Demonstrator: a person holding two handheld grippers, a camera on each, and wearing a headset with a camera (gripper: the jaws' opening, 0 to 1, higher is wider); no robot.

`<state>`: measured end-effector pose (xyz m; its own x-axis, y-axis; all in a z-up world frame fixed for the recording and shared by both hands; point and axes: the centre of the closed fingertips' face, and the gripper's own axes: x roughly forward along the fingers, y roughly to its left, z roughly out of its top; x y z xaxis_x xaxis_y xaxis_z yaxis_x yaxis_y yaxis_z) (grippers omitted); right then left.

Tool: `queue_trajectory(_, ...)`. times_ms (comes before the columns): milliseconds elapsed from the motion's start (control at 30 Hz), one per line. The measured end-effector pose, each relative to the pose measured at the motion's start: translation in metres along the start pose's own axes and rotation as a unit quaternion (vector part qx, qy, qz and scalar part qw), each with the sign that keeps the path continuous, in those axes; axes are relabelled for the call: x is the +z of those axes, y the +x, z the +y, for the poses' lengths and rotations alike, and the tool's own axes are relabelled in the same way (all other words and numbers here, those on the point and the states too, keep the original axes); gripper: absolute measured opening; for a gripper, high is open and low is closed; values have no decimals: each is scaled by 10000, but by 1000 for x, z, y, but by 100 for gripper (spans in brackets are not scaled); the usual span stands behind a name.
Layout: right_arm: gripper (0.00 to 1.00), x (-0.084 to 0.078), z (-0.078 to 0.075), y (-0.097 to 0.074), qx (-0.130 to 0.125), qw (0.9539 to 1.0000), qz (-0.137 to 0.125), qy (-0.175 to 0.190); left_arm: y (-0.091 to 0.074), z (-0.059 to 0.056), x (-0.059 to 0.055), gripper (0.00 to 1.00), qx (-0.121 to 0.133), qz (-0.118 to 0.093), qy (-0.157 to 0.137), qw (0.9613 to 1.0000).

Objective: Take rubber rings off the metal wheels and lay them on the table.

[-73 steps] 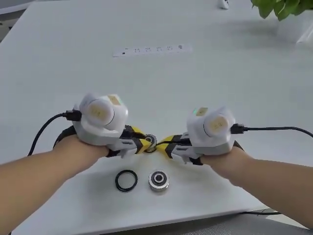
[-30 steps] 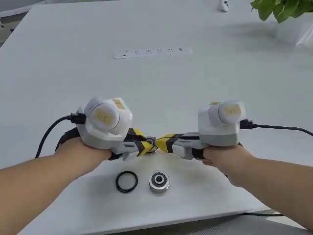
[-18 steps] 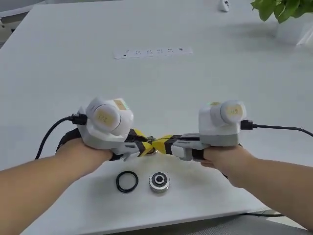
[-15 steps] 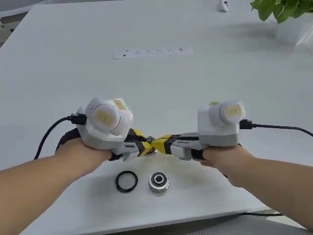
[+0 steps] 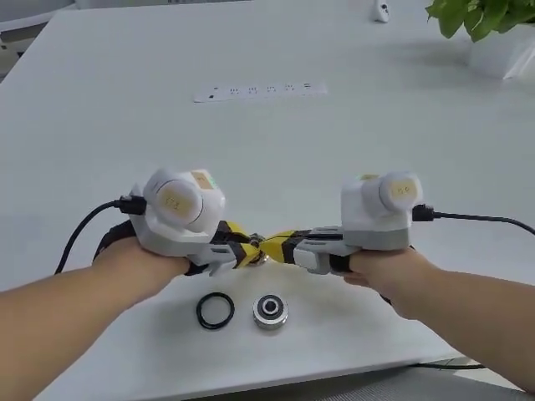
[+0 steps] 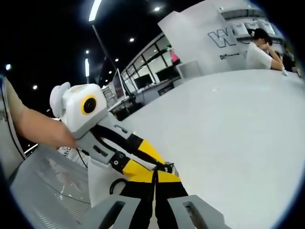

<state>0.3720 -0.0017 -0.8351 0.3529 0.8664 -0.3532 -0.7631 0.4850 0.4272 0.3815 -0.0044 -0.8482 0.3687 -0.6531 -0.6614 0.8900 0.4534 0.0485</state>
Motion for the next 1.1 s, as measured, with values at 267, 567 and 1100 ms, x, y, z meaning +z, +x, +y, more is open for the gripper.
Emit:
queue_trajectory(267,0,1,6,-2,197,9996,-54,176,0,0,0,12,-22,-2,4,10000)
queue_trajectory(567,0,-6,-5,-1,-113,9998,121,76,1,1,-1,14,-61,-18,18,10000)
queue_trajectory(1100,0,-1,-7,-2,-167,9998,61,101,-12,-9,6,28,-253,-217,-19,9994)
